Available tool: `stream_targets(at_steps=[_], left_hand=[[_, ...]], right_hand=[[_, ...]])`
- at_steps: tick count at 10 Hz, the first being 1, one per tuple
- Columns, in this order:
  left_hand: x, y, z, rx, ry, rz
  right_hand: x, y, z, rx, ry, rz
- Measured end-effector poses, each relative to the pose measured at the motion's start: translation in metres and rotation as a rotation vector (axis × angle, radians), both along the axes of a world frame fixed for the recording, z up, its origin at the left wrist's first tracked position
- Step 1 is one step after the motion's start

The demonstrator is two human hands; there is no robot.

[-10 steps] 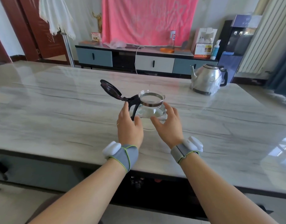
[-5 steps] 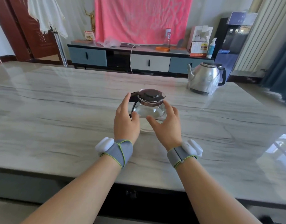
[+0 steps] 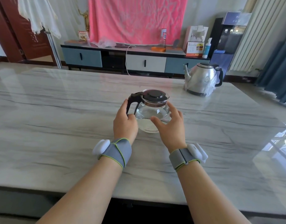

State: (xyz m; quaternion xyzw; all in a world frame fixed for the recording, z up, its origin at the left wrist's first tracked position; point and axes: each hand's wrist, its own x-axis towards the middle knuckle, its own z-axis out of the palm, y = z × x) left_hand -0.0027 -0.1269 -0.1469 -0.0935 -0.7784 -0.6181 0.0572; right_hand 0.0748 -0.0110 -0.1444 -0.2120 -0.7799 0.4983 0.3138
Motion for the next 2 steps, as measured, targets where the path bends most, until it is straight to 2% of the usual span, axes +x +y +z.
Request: stream_targets(at_steps=[1, 2], left_hand=[[-0.008, -0.002, -0.003, 0.092, -0.036, -0.022], [-0.011, -0.003, -0.005, 0.096, -0.065, -0.031]], right_hand=[[0.005, 0.005, 0.004, -0.099, -0.004, -0.017], [0.010, 0.011, 0.014, -0.227, 0.061, -0.049]])
